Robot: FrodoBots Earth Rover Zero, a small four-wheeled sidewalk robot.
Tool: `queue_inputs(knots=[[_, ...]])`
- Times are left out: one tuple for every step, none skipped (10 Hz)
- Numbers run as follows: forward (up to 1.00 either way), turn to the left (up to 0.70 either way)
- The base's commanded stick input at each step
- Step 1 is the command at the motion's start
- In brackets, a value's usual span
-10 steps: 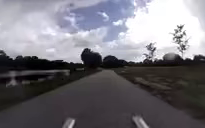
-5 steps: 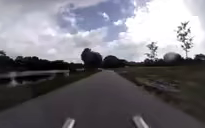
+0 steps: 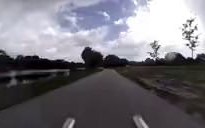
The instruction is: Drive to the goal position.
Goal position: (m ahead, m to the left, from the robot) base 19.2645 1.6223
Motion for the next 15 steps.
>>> queue_inputs(knots=[[0.85,-0.08],[0.85,0.00],[0.85,0.00],[0.85,0.00],[0.85,0.00],[0.85,0.00],[0.85,0.00],[0.85,0.00],[0.85,0.00],[0.85,0.00],[0.85,0.00],[0.85,0.00],[0.85,0.00],[0.85,0.00],[0.85,0.00]])
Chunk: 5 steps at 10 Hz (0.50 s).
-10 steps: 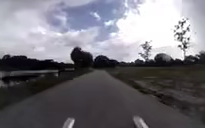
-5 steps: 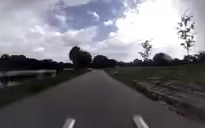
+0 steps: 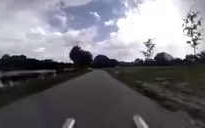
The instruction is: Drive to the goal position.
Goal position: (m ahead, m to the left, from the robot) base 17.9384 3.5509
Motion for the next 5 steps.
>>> queue_inputs(knots=[[0.85,0.00],[0.85,0.00],[0.85,0.00],[0.85,0.00],[0.85,0.00]])
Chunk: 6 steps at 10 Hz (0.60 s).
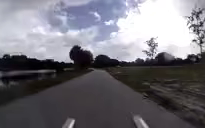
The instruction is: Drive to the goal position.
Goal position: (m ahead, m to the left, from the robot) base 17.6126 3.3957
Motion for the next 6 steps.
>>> queue_inputs(knots=[[0.85,0.00],[0.85,0.00],[0.85,0.00],[0.85,0.00],[0.85,0.00],[0.85,0.00]])
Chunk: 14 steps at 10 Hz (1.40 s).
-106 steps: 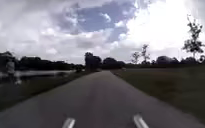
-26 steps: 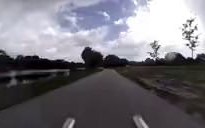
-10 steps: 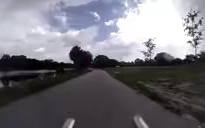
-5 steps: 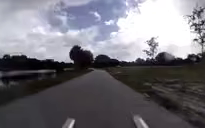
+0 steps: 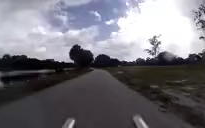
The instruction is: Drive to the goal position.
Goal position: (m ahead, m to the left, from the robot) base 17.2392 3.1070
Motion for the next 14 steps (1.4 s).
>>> queue_inputs(knots=[[0.85,0.00],[0.85,0.00],[0.85,0.00],[0.85,0.00],[0.85,0.00],[0.85,0.00],[0.85,0.00],[0.85,0.00],[0.85,0.00],[0.85,0.00],[0.85,0.00],[0.85,0.00],[0.85,0.00],[0.85,0.00]])
